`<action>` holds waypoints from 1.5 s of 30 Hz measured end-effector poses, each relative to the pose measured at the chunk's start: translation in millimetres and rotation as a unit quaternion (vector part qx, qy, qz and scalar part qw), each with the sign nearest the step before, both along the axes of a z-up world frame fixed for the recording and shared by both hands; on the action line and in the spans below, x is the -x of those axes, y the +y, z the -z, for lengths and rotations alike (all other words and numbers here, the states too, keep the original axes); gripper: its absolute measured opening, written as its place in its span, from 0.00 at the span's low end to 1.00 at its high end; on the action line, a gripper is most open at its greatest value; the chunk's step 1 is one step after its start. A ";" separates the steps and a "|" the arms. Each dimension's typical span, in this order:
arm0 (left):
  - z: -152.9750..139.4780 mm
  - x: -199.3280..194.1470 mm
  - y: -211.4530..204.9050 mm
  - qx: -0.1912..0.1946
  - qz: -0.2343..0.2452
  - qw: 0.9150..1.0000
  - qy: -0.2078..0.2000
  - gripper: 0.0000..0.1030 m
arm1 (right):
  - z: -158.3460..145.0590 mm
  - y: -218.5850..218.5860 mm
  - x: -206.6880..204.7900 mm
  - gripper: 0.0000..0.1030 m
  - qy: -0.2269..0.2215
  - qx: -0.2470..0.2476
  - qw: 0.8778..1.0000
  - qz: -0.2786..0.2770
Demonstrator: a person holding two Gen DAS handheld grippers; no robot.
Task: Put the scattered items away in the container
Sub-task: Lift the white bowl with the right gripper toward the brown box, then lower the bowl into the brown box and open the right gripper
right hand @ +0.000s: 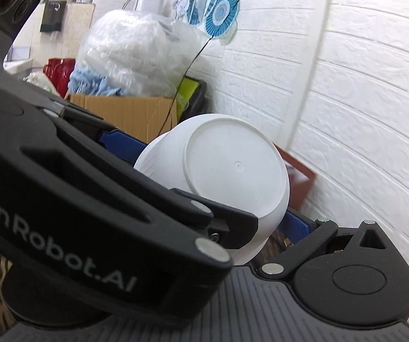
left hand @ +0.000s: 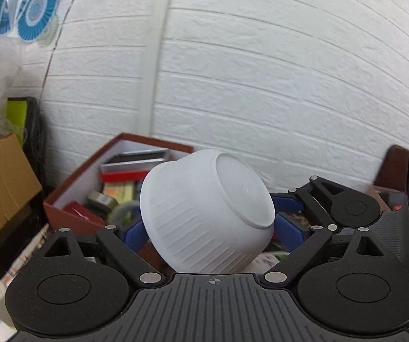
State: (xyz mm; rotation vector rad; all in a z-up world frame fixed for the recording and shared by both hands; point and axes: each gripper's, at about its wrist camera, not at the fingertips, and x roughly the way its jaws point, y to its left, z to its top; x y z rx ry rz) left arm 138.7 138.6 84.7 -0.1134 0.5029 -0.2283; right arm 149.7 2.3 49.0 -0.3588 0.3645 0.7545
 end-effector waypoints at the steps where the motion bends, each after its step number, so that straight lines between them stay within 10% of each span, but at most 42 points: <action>1: 0.7 -10.3 8.3 0.002 -0.003 1.000 0.001 0.89 | -1.4 7.6 -9.8 0.99 0.002 -0.002 1.000 -0.001; 21: 53.1 -151.4 88.2 0.040 -0.028 0.998 0.045 0.93 | 38.1 93.7 -138.4 0.98 0.066 0.015 0.997 0.026; 45: 24.5 -88.0 55.3 0.005 -0.058 0.997 0.040 1.00 | 21.8 72.3 -99.8 1.00 0.067 0.051 0.995 0.057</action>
